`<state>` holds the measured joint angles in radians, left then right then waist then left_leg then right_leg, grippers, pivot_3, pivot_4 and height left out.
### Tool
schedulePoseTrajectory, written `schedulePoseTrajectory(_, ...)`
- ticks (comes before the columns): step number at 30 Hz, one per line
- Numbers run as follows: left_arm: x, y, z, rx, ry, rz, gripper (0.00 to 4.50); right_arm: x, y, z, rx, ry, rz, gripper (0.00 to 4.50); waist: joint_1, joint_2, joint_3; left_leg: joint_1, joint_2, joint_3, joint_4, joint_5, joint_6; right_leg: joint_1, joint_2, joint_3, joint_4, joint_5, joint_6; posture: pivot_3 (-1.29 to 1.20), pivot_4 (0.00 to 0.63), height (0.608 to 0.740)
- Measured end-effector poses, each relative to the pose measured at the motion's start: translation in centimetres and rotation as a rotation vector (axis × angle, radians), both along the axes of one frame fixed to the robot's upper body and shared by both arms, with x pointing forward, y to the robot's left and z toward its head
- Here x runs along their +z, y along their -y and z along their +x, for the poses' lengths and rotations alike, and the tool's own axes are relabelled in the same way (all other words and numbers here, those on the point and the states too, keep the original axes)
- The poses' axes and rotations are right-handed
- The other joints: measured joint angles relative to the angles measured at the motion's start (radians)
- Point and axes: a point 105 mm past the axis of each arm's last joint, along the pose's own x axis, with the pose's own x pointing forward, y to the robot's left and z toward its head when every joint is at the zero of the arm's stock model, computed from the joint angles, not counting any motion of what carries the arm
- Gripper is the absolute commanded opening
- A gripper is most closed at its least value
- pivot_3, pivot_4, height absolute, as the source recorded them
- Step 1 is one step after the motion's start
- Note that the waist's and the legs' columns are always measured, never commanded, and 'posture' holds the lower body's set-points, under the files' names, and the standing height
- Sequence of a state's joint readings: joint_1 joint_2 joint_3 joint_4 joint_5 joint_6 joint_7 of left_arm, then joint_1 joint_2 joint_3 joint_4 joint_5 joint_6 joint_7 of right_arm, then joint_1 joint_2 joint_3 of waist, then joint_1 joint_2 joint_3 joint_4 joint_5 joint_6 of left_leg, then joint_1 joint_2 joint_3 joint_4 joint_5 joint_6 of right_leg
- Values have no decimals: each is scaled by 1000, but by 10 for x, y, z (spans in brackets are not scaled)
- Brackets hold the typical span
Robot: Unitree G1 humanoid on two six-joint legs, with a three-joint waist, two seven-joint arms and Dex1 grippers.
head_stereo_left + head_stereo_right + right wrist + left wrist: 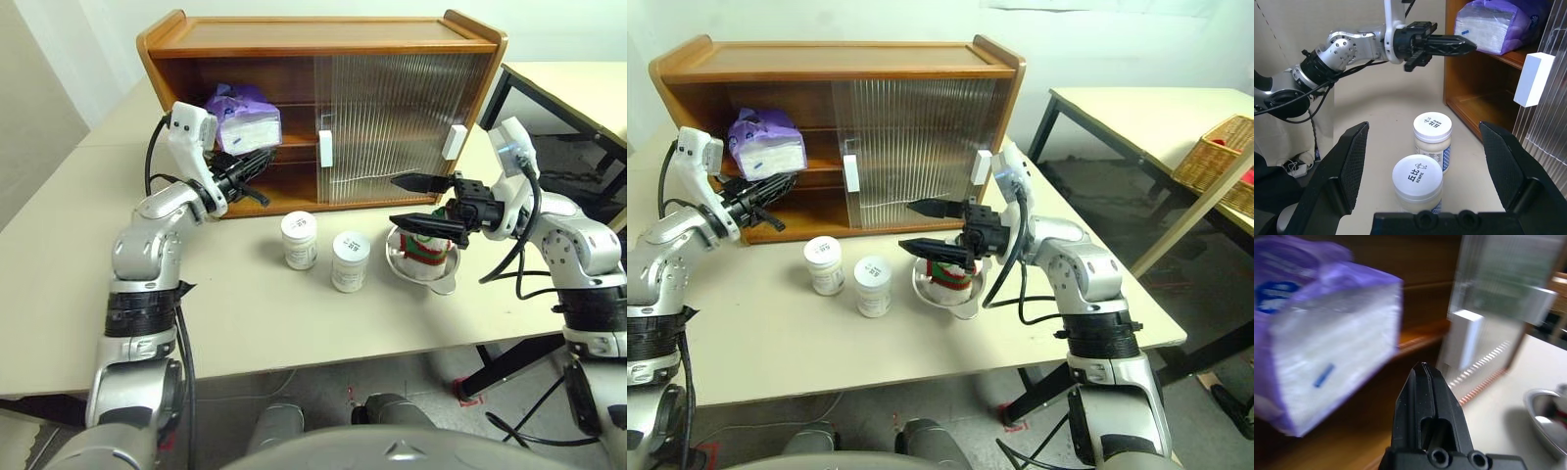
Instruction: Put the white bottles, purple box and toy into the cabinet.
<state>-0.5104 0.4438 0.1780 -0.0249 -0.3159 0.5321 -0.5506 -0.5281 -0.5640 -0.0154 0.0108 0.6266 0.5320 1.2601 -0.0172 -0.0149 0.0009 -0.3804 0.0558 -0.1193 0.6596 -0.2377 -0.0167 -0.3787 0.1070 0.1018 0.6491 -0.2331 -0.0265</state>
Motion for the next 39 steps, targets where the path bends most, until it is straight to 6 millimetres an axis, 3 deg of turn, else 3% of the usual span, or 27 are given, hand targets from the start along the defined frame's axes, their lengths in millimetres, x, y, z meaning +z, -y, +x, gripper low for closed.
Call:
schedulePoseTrajectory(13, -1, -6, 3, 146, 49, -46, 18, 0, 0, 0, -1, -1, -1, 4500, 0, -1, 0, 1, -2, 1, 0, -1, -1, 2, 0, 0, 0, 0, 0, -39, 0, 740)
schedulePoseTrajectory(31, -1, -35, 51, 359, 100, -52, 18, 1, 0, -1, -2, 8, -5, 4500, -3, -1, 1, 1, -2, 1, 1, 0, -1, 2, 0, 0, 0, 0, 0, -72, 0, 740)
schedulePoseTrajectory(39, 2, -36, 57, 344, 119, -63, 18, 1, 0, 0, -8, 8, -5, 4500, -3, -2, 1, 1, -3, 1, 1, 0, 0, 3, 0, 0, 0, 0, 1, -78, 0, 740)
